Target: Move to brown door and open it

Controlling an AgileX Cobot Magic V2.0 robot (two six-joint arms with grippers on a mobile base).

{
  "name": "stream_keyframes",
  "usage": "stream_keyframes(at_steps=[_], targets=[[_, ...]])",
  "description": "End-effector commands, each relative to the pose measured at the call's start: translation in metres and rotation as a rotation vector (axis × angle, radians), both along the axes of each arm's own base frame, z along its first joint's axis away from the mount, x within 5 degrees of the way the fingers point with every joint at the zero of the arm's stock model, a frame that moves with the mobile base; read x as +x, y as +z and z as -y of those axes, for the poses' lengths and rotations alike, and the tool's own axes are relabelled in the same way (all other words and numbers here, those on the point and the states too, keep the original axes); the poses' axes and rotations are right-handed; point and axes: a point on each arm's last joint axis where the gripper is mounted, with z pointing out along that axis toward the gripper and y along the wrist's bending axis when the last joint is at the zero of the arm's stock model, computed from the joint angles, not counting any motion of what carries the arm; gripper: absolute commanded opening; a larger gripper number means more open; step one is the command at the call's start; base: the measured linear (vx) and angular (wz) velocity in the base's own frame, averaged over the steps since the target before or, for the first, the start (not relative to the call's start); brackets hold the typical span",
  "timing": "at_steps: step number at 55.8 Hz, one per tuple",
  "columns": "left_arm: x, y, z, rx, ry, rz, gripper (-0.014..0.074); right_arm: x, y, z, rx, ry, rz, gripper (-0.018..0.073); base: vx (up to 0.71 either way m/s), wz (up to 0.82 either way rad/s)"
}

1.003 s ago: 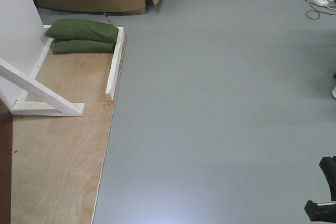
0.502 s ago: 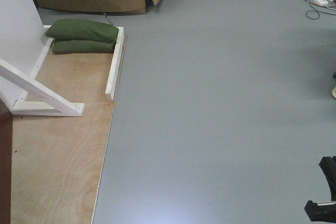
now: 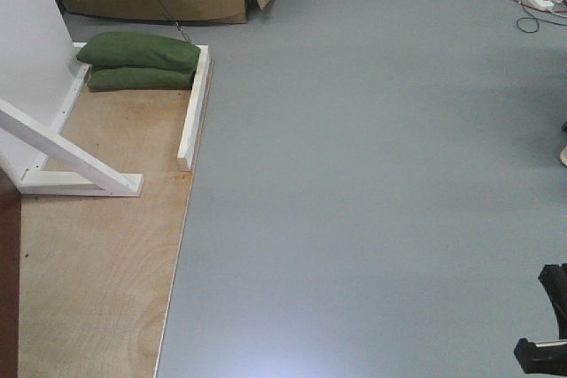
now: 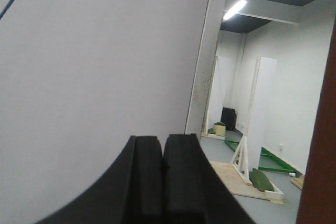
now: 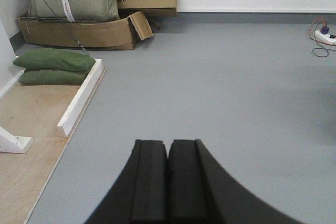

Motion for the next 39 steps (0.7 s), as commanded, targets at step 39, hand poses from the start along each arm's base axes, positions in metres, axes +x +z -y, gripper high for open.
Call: stream_keyframes(at_steps=[39], targets=[[0.026, 0.074, 0.011, 0.001, 0.343, -0.027, 0.0067, 0.002, 0.006, 0.0, -0.005, -0.002, 0.08, 0.0, 0.0, 0.0]])
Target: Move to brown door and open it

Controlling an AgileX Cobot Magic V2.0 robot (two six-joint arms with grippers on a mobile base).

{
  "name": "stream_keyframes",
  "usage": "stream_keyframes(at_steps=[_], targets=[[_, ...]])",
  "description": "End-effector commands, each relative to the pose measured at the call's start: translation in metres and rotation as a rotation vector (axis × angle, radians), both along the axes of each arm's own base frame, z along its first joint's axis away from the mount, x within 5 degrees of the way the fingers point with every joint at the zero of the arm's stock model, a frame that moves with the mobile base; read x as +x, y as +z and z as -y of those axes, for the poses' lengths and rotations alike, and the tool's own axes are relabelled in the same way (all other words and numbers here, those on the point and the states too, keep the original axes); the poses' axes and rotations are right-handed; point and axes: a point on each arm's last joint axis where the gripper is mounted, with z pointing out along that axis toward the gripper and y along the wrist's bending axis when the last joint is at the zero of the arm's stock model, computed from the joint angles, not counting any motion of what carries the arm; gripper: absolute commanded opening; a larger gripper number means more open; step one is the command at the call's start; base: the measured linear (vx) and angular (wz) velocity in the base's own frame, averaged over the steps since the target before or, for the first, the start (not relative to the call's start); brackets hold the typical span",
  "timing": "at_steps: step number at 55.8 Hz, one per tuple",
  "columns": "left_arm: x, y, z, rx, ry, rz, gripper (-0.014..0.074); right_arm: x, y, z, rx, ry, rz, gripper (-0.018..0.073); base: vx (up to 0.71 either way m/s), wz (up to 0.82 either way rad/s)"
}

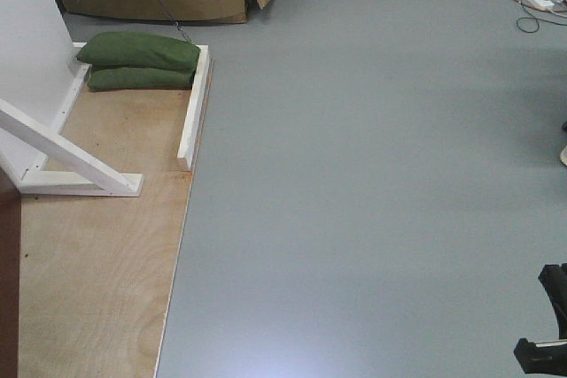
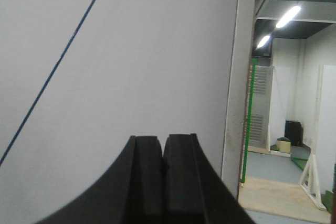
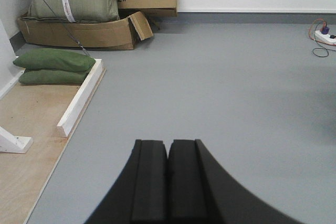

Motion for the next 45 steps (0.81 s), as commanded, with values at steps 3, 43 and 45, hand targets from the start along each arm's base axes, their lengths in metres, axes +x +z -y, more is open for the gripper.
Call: stream_keyframes(at_steps=[3, 43, 45], targets=[[-0.011, 0.009, 0.006, -0.011, 0.159, 0.044, 0.0067, 0.002, 0.006, 0.0, -0.005, -0.002, 0.08, 0.0, 0.0, 0.0], [-0.019, 0.075, 0.029, 0.047, 0.467, 0.196, 0.0067, 0.002, 0.006, 0.0, -0.005, -0.002, 0.08, 0.0, 0.0, 0.0], [-0.017, 0.079, 0.028, 0.05, 0.478, 0.199, 0.0067, 0.002, 0.006, 0.0, -0.005, -0.002, 0.08, 0.0, 0.0, 0.0]])
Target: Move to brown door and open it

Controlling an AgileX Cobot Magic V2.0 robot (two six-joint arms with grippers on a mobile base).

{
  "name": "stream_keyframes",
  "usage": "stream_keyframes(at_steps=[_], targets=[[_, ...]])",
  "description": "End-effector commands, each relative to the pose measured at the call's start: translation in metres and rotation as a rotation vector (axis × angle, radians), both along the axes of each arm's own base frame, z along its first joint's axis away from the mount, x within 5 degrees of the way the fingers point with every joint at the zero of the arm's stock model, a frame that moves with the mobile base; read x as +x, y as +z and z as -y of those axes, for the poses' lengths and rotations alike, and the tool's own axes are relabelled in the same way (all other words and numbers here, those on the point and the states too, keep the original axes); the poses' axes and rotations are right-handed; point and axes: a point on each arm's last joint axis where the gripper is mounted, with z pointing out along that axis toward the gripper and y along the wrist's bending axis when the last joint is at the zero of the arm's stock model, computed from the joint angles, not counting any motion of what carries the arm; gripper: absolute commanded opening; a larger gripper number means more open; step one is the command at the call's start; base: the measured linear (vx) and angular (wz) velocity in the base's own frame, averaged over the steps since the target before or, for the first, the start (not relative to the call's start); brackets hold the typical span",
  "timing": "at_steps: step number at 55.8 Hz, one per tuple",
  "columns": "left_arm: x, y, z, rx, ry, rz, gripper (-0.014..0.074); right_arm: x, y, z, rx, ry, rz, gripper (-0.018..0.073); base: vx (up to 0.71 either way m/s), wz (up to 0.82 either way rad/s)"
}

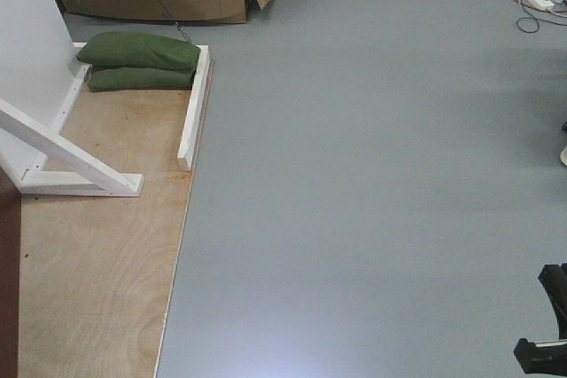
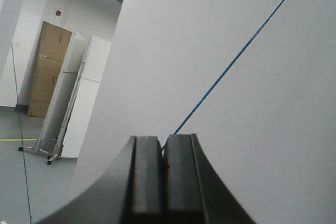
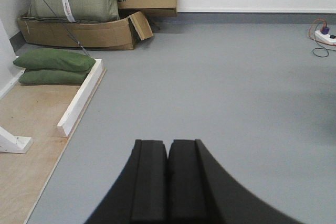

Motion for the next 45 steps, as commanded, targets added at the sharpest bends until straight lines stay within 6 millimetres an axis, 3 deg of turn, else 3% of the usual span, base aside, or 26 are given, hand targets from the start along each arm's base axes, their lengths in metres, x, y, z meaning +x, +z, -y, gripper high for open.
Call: stream_keyframes(at_steps=[1, 12, 45], targets=[[0.003, 0.008, -0.002, -0.019, 0.113, 0.034, 0.0067, 0.002, 0.006, 0.0, -0.005, -0.002, 0.08, 0.0, 0.0, 0.0], [0.014, 0.017, -0.01, -0.026, 0.158, 0.025, 0.0067, 0.002, 0.006, 0.0, -0.005, -0.002, 0.08, 0.0, 0.0, 0.0], [0.022, 0.019, -0.016, -0.023, 0.149, -0.007, 0.0067, 0.002, 0.006, 0.0, -0.005, -0.002, 0.08, 0.0, 0.0, 0.0]])
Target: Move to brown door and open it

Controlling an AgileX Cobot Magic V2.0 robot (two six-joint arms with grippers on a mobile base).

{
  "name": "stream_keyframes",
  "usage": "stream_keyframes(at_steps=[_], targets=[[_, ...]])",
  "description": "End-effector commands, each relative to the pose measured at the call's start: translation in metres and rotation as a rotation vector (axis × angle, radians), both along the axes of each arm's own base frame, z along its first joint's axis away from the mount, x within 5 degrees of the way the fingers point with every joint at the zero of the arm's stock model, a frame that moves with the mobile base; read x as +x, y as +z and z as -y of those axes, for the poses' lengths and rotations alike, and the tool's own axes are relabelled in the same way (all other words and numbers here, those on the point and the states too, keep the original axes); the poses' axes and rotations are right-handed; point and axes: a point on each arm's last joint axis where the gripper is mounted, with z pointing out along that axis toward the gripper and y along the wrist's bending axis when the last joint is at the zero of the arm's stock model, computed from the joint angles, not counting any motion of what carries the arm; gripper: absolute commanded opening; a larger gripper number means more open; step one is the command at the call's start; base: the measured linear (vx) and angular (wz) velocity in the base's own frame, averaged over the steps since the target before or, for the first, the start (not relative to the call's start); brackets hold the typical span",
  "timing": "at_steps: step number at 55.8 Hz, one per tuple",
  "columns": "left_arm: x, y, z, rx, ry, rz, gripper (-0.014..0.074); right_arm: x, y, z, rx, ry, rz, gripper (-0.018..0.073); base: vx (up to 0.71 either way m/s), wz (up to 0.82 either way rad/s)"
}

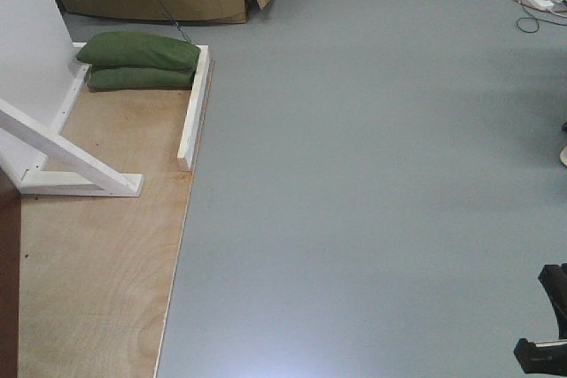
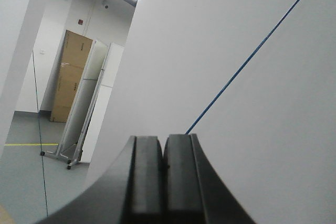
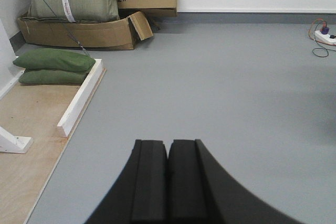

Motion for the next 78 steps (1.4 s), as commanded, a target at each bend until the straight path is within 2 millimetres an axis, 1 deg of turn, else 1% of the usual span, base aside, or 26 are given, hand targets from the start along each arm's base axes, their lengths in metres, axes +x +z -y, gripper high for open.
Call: stream_keyframes(at_steps=[1, 9, 17, 23, 29, 35, 40, 50, 58, 68, 78], targets=[[0.002, 0.001, -0.003, -0.021, 0.083, 0.005, 0.0067, 0.002, 0.006, 0.0, -0.005, -0.002, 0.08, 0.0, 0.0, 0.0], [0.014, -0.001, -0.014, -0.062, 0.072, 0.001, 0.0067, 0.002, 0.006, 0.0, -0.005, -0.002, 0.08, 0.0, 0.0, 0.0], [0.034, -0.002, -0.033, -0.095, 0.082, -0.048, 0.0067, 0.002, 0.006, 0.0, -0.005, -0.002, 0.08, 0.0, 0.0, 0.0], [0.043, 0.003, -0.039, -0.07, 0.174, -0.116, 0.0067, 0.002, 0.006, 0.0, -0.005, -0.002, 0.08, 0.0, 0.0, 0.0], [0.05, 0.0, -0.052, -0.107, 0.241, -0.143, 0.0067, 0.002, 0.006, 0.0, -0.005, -0.002, 0.08, 0.0, 0.0, 0.0], [0.05, -0.007, -0.065, -0.167, 0.285, -0.126, 0.0067, 0.002, 0.006, 0.0, -0.005, -0.002, 0.08, 0.0, 0.0, 0.0], [0.046, -0.011, -0.071, -0.203, 0.321, -0.107, 0.0067, 0.002, 0.006, 0.0, -0.005, -0.002, 0.08, 0.0, 0.0, 0.0], [0.044, -0.018, -0.095, -0.264, 0.406, -0.129, 0.0067, 0.002, 0.006, 0.0, -0.005, -0.002, 0.08, 0.0, 0.0, 0.0], [0.044, -0.02, -0.109, -0.283, 0.384, -0.162, 0.0067, 0.002, 0.006, 0.0, -0.005, -0.002, 0.08, 0.0, 0.0, 0.0], [0.051, -0.023, -0.126, -0.301, 0.351, -0.209, 0.0067, 0.002, 0.006, 0.0, -0.005, -0.002, 0.08, 0.0, 0.0, 0.0], [0.058, -0.03, -0.142, -0.293, 0.304, -0.176, 0.0067, 0.002, 0.006, 0.0, -0.005, -0.002, 0.08, 0.0, 0.0, 0.0]])
